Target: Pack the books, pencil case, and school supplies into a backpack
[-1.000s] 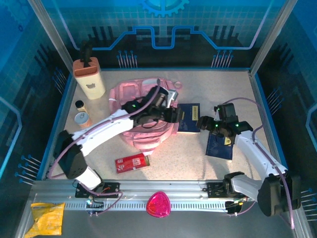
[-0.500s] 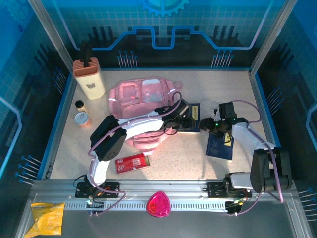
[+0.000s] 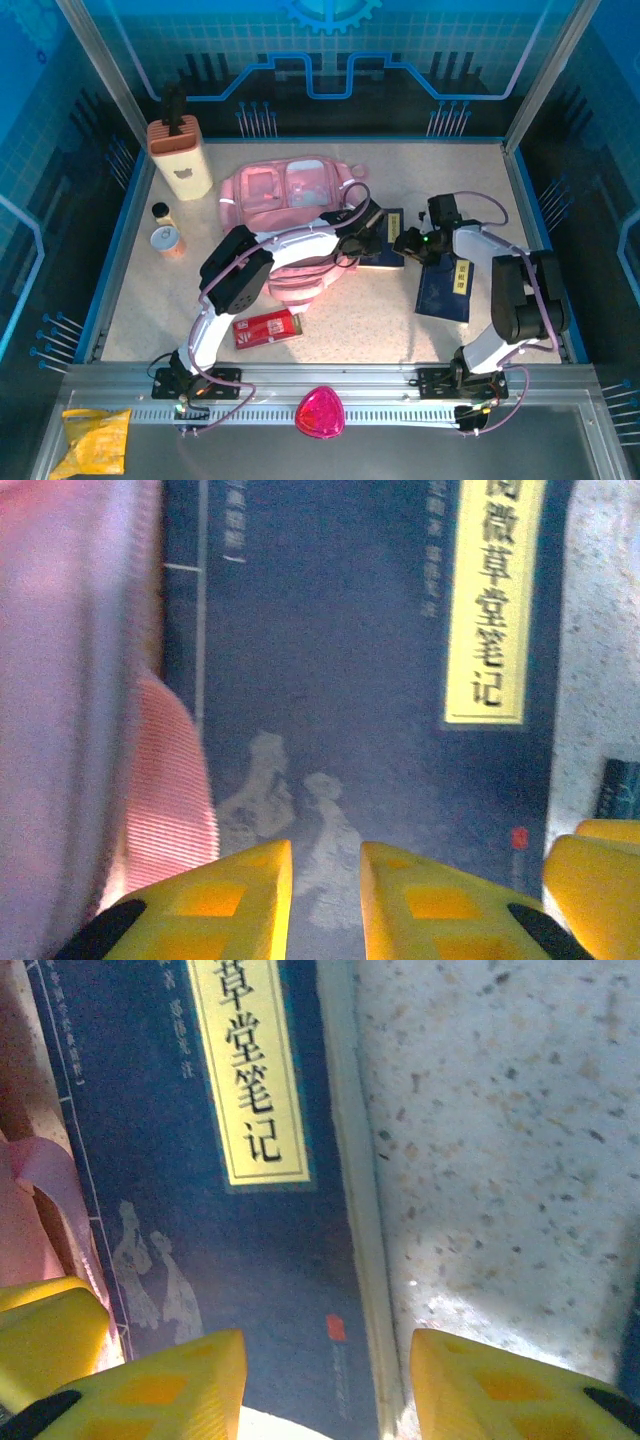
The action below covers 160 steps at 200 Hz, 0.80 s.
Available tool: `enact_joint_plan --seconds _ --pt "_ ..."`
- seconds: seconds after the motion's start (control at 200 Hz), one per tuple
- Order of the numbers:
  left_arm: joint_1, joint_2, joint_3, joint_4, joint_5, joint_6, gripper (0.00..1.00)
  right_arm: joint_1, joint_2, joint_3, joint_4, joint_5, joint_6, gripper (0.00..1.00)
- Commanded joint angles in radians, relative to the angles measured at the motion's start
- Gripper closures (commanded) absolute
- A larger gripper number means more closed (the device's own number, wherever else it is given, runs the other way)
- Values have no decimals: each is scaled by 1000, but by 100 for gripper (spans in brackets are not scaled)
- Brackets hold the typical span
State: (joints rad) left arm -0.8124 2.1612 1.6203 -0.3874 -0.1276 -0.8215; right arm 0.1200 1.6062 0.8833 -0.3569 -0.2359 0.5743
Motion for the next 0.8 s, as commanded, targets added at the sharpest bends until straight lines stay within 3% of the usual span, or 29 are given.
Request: enact_joint_plan --seconds 0.0,0.42,0.795 --pt "4 21 -10 -36 -21 0 76 24 30 34 -7 24 -24 52" --pt "2 52 -46 -61 -11 -31 83 54 84 64 -26 9 -42 44" --pt "-6 46 -91 -55 -20 -43 85 68 -35 81 -65 -18 -66 44"
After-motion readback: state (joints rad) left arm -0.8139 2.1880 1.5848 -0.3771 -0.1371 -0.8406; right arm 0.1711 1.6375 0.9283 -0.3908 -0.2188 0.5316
